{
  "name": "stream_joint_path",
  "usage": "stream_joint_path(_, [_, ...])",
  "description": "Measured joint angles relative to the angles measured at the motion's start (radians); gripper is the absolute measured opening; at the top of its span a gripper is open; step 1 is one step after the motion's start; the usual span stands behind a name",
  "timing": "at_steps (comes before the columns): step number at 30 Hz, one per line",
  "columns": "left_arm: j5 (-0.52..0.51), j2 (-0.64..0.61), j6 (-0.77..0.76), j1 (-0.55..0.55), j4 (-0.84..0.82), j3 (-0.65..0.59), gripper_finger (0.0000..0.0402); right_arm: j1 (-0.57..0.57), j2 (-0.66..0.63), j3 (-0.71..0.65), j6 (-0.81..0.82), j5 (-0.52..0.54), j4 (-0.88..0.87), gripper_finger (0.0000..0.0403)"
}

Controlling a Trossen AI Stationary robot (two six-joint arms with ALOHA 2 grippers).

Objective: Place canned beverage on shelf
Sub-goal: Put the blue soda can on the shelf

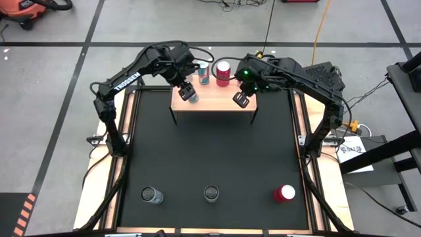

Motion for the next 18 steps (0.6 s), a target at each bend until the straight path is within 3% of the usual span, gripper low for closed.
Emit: stream_joint_path(18, [-0.003,0.001,0.019,0.0,0.015,0.0,0.0252,0.0,0.0,0.0,0.0,0.0,-0.008,0.0])
